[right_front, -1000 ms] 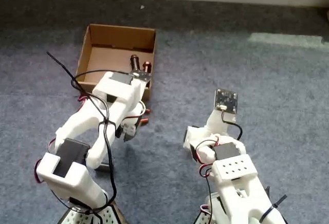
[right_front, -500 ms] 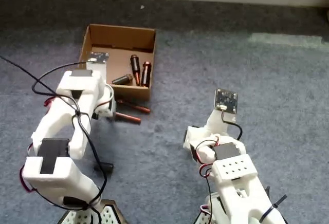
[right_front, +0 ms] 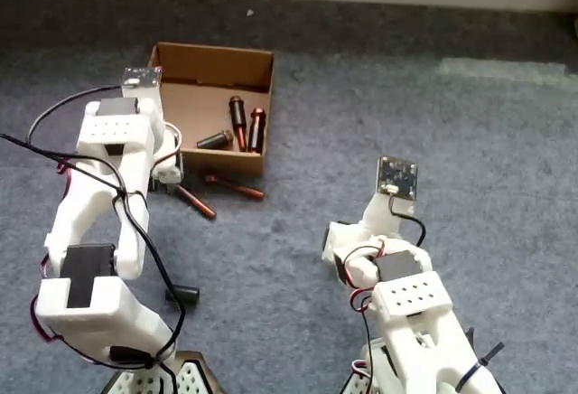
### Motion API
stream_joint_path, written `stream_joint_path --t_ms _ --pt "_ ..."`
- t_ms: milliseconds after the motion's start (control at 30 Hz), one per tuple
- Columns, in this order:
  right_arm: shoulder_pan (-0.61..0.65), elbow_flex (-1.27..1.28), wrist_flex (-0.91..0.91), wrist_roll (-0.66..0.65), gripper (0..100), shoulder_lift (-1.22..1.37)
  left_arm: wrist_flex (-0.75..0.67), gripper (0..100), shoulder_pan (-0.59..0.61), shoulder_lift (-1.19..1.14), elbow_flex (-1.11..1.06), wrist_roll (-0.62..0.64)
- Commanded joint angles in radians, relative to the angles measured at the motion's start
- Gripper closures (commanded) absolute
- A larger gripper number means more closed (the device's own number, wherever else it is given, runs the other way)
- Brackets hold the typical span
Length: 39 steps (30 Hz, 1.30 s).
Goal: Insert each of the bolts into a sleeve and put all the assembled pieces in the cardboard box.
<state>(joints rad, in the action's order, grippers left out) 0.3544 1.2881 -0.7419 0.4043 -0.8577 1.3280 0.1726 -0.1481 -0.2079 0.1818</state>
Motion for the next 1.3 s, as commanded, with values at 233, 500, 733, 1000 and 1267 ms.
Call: stream_joint_path --t_ms 233,500,733,1000,1267 --pt "-0.012 -0.007 0.016 0.005 99.3 -0.027 0.040 89 -0.073 -0.022 0.051 0.301" --pt "-0.012 -0.007 0.016 0.005 99.3 -0.027 0.005 84 -0.058 -0.163 0.061 0.301" --pt "-0.012 -0.007 0.016 0.005 99.3 -0.027 -0.095 84 0.018 -0.234 0.064 0.301" --pt "-0.012 -0.007 0.016 0.005 99.3 -0.027 -0.126 84 0.022 -0.240 0.064 0.302" --pt "-0.012 -0.005 0.016 0.005 99.3 -0.027 -0.124 89 0.021 -0.240 0.062 0.295"
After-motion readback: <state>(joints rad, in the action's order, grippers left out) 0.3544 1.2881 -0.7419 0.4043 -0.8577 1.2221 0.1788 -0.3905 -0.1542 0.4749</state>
